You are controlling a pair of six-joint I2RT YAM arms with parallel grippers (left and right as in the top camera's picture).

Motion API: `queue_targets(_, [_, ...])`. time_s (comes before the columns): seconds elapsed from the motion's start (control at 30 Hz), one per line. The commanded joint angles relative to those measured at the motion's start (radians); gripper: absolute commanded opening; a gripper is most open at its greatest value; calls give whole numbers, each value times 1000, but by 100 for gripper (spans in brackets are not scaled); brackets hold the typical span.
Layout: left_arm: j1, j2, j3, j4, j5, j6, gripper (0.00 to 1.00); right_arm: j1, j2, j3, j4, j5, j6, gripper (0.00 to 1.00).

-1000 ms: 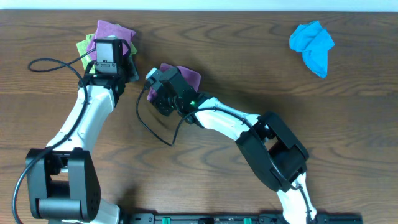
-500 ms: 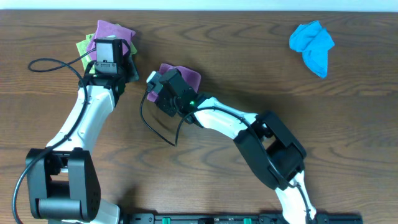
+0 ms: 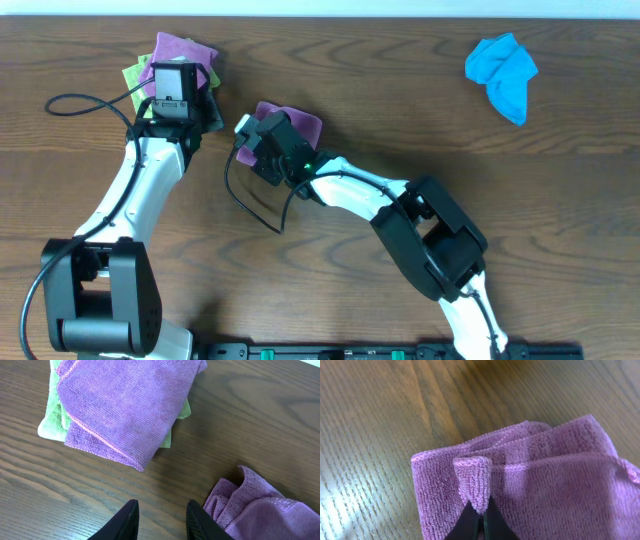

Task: Fold the cloth

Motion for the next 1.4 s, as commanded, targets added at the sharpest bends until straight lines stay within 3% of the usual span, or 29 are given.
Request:
queue_targets(0.0, [5,-21,20,1,0,4,33,6,-3,21,-3,4,2,1])
queue_targets(0.67, [5,-21,20,5,0,4,33,39,-98,21,-4,31,28,1])
queue_targets(1.1, [18,-21,20,5,0,4,33,80,-75,21,111,-28,28,1])
queue_targets(1.13, [18,-21,20,5,0,4,33,80,-72,21,112,-32,28,5])
queue_targets(1.17, [18,-21,20,5,0,4,33,82,-71,21,111,-34,29,20])
queue_targets(1.2, [18,-21,20,5,0,4,33,84,-69,21,111,-37,29,43])
queue_targets(1.37, [18,-21,20,9,0,4,33,111,-70,21,103,-50,28,62])
